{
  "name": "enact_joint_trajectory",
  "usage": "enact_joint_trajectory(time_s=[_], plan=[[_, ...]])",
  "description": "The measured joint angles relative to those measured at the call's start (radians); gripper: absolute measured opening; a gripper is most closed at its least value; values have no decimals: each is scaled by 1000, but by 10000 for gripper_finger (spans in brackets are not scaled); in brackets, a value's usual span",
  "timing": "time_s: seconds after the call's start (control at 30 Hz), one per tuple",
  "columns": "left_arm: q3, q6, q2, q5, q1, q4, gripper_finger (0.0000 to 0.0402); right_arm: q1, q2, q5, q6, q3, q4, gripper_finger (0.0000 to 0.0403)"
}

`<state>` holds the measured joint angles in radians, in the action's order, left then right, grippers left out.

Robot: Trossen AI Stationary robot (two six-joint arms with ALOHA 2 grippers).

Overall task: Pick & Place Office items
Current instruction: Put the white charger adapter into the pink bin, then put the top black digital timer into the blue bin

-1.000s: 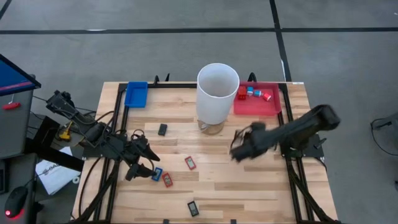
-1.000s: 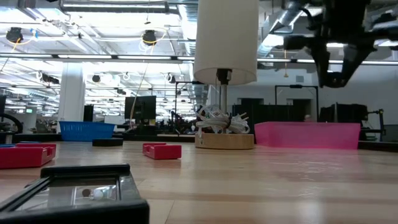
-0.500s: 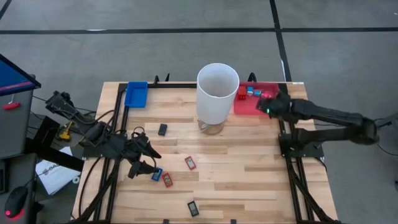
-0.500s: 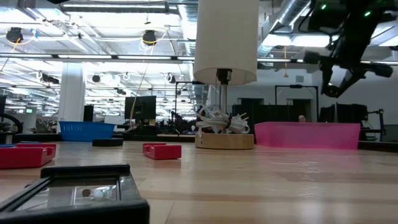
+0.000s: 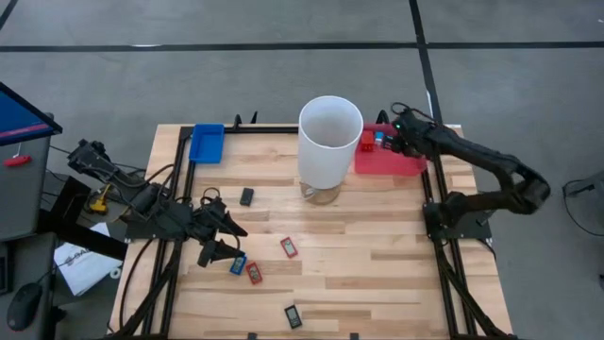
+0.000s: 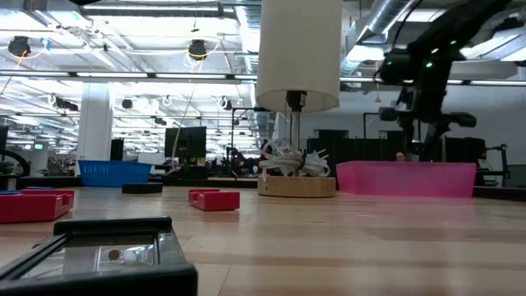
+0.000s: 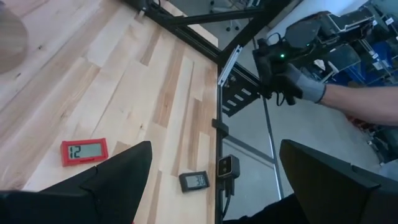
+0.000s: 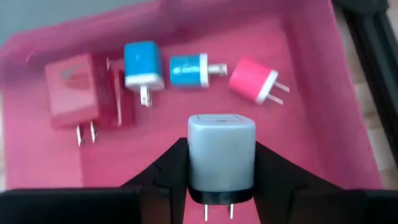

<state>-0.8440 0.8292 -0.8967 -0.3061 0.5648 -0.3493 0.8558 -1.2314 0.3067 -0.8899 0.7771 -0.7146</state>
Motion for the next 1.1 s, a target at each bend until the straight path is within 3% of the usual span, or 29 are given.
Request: enact_joint_trajectory(time_s=[0.2,0.37,0.73,0.97,1.1], plan=[[0,17,0,-2,-4,0,351,14,-168,107,-60,114,4,124],[0,24,0,-3,-4,0,351,79,-294,111,-167,168,-48,124],[0,40,0,-25,-3,-1,351,104,-349,175,-323,206,-41,124],[0,40,0,-25,-3,-1,351,103,-349,203,-393,206,-33,223],[0,37,0,-36,-3,-1,351,89,-319,220,-380,206,-29,234]])
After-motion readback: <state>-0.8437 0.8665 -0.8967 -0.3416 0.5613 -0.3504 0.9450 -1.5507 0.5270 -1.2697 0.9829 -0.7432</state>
